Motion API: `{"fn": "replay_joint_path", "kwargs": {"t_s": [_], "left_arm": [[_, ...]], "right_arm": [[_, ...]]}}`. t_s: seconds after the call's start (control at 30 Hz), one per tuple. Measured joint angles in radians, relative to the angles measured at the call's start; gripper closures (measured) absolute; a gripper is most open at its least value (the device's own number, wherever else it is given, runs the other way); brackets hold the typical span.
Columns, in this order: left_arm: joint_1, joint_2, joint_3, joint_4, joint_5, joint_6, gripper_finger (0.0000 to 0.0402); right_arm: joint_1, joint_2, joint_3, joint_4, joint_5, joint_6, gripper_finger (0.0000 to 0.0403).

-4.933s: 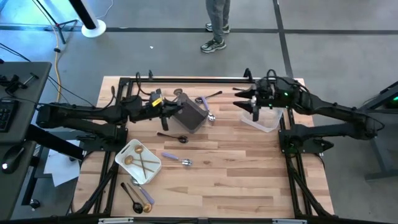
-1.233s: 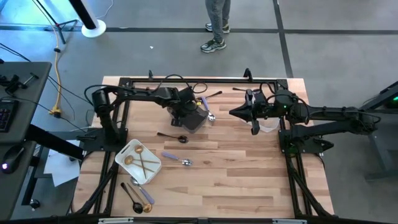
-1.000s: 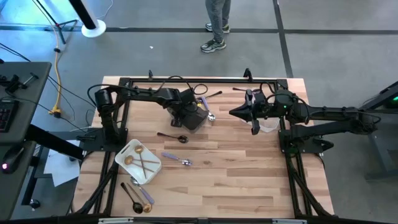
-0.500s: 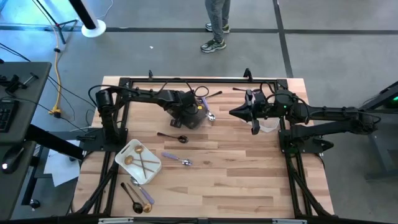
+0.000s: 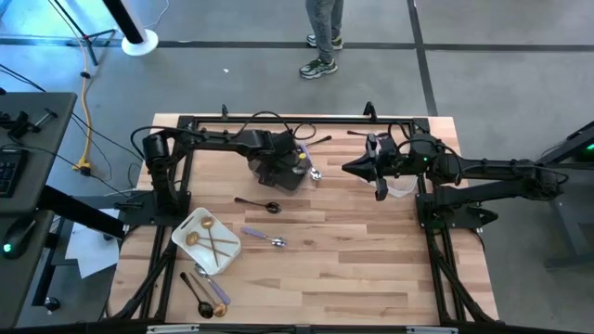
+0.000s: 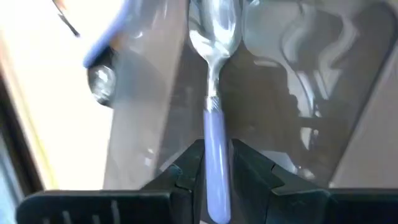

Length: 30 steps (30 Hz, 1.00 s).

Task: Sort silverware by color (type)
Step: Put the top right purple spoon into the black bin, then put the center purple spoon into the black bin

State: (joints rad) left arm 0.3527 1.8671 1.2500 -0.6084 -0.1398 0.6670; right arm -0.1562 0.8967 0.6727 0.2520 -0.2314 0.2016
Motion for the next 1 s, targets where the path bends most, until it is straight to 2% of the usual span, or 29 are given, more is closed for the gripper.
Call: {"fn": "replay_joint_path", "kwargs": {"t_s": [0.3,0.5,0.63,0.8,0.9,1.0], "left_arm": [[-0.004,0.0,0.015,-0.052,0.042,-0.004,0.0333],[-0.007,-0.058,0.015,-0.078,0.043,-0.071,0.0302],[-0.005,-0.158,0.015,-0.067,0.096,-0.183,0.0274],[0.007,-0.325,0.007,-0.035,0.259,-0.416,0.026],[-0.008,-0.452,-0.053,0.092,0.301,-0.513,0.0284],[-0.041,-0.582,-0.141,0.274,0.307,-0.586,0.0331]], "right_arm": [[0.0,0.0,0.0,0.0,0.0,0.007,0.0403],[0.0,0.0,0.0,0.0,0.0,0.0,0.0403],[0.0,0.0,0.0,0.0,0.0,0.0,0.0403],[0.0,0.0,0.0,0.0,0.0,0.0,0.0403],[0.0,0.0,0.0,0.0,0.0,0.0,0.0403],[0.0,0.0,0.0,0.0,0.0,0.0,0.0403]]}}
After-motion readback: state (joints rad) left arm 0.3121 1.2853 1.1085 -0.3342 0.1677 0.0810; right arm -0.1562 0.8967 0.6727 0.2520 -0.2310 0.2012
